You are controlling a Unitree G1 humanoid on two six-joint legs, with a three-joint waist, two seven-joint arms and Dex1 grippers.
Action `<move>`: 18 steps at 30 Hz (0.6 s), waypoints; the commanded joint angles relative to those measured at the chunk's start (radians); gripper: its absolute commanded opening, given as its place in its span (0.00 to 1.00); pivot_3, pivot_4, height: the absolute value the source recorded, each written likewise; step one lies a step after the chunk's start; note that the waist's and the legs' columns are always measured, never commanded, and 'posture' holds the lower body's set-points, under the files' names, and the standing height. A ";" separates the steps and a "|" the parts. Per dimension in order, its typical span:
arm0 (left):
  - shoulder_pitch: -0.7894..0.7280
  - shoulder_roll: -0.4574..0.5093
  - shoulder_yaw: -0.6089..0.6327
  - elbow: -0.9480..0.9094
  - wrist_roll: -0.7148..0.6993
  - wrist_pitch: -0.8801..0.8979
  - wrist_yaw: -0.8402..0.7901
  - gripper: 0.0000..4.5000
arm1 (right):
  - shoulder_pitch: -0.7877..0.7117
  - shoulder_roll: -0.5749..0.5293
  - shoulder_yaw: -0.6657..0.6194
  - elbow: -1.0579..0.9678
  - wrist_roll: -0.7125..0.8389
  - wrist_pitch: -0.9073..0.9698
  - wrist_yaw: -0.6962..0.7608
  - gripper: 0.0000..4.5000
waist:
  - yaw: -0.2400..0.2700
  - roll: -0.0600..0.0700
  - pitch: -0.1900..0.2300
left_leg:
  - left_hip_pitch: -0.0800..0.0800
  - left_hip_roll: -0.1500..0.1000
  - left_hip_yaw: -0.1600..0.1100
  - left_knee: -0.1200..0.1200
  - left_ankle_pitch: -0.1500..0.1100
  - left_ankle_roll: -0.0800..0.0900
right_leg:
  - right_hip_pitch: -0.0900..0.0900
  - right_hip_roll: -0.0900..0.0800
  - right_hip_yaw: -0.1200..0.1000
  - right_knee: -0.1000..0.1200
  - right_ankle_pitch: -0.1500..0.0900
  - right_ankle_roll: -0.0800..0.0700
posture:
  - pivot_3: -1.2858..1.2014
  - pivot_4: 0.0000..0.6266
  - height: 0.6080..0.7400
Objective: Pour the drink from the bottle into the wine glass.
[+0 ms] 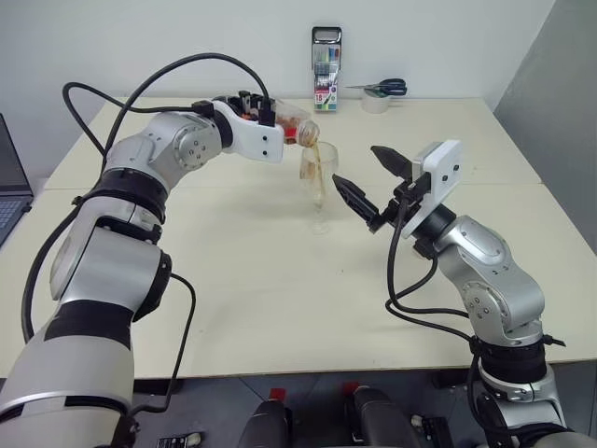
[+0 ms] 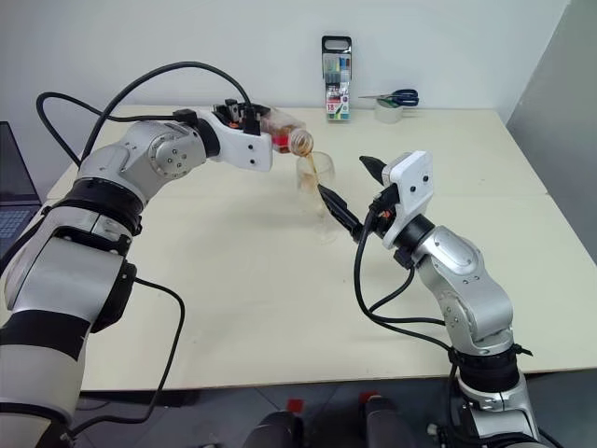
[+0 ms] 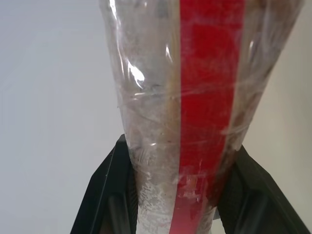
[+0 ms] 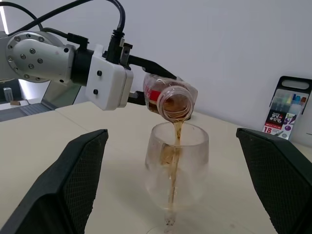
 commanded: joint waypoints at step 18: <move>-0.096 0.016 -0.034 0.021 0.035 -0.008 0.062 0.37 | -0.010 -0.003 -0.004 -0.023 -0.010 -0.026 0.016 1.00 | 0.000 0.000 0.000 | 0.000 -0.001 0.000 0.000 0.000 0.000 | 0.000 0.000 0.000 0.000 0.000 0.000 | 0.52 0.24 1.00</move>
